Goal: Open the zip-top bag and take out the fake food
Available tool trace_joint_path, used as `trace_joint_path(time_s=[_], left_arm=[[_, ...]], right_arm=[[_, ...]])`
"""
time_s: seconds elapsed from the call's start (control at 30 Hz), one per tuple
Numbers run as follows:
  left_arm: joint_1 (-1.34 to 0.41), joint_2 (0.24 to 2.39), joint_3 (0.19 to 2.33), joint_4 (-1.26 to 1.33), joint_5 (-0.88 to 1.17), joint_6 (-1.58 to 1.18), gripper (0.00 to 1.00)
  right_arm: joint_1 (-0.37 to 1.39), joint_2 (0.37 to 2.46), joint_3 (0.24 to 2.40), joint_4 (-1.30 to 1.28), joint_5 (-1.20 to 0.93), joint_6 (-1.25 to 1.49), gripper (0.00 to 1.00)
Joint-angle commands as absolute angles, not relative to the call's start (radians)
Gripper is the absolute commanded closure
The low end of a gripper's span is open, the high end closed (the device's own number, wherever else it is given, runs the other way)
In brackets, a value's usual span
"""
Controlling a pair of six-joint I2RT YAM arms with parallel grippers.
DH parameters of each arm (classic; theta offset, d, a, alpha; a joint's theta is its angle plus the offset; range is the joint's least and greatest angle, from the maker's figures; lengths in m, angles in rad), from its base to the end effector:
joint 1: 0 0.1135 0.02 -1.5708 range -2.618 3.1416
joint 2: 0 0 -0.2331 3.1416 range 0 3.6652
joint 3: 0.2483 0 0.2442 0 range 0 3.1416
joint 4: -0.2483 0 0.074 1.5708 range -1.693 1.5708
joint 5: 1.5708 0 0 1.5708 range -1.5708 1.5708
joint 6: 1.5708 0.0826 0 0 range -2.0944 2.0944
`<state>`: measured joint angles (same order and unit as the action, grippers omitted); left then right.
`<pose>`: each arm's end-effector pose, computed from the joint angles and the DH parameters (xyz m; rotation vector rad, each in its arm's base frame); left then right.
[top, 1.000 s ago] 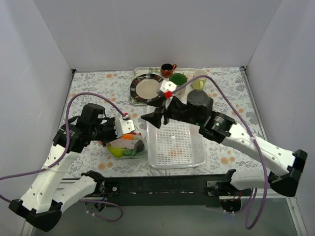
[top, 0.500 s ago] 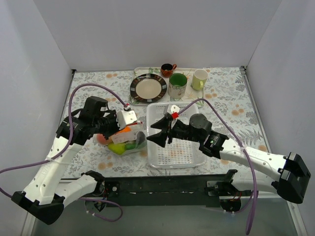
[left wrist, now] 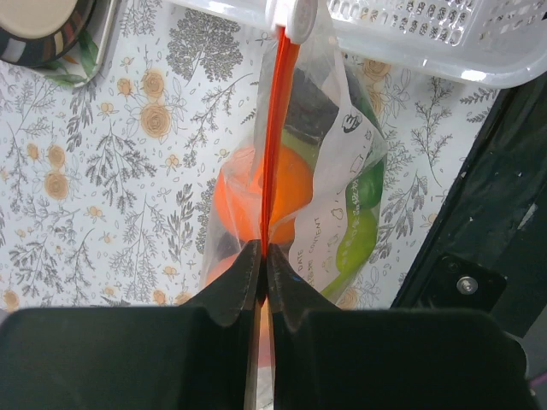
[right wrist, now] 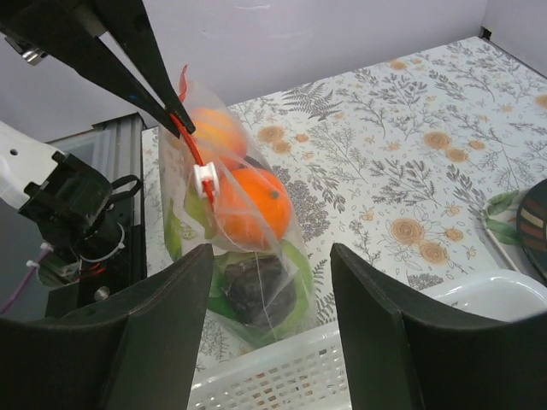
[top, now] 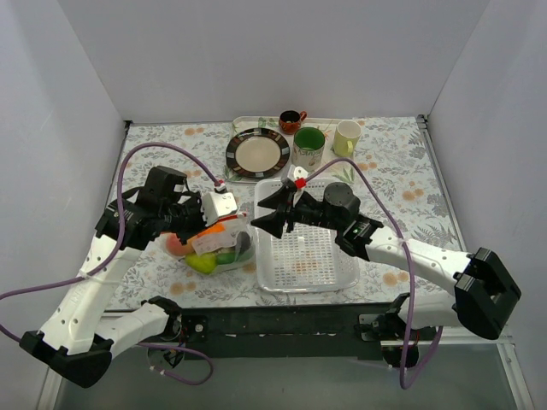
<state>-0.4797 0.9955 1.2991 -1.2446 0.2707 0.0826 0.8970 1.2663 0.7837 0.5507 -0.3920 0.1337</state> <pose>0.1598 -0.1080 0.3130 0.8104 2.4012 -0.5007 0.1860 0.2835 0.2894 -0.8998 1.3407 1.1062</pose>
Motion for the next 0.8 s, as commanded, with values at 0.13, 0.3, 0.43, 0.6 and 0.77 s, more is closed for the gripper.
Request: trace_joint_path(time_s=[0.13, 0.3, 0.43, 0.6, 0.77], left_arm=[[-0.476, 0.976, 1.347, -1.267, 0.272, 0.095, 1.0], [-0.476, 0.979, 1.345, -1.266, 0.262, 0.106, 1.0], [-0.476, 0.986, 1.348, -1.264, 0.262, 0.106, 1.0], [-0.476, 0.996, 1.371, -1.266, 0.276, 0.097, 1.0], [-0.476, 1.009, 1.41, -1.275, 0.299, 0.077, 1.0]], right_arm=[[0.845, 1.364, 0.888, 0.765, -0.747, 0.29, 0.35], [0.844, 1.401, 0.841, 0.862, -0.811, 0.36, 0.35], [0.845, 1.408, 0.841, 0.877, -0.827, 0.367, 0.35], [0.844, 1.433, 0.862, 0.888, -0.83, 0.373, 0.39], [0.844, 1.491, 0.87, 0.926, -0.842, 0.408, 0.45]])
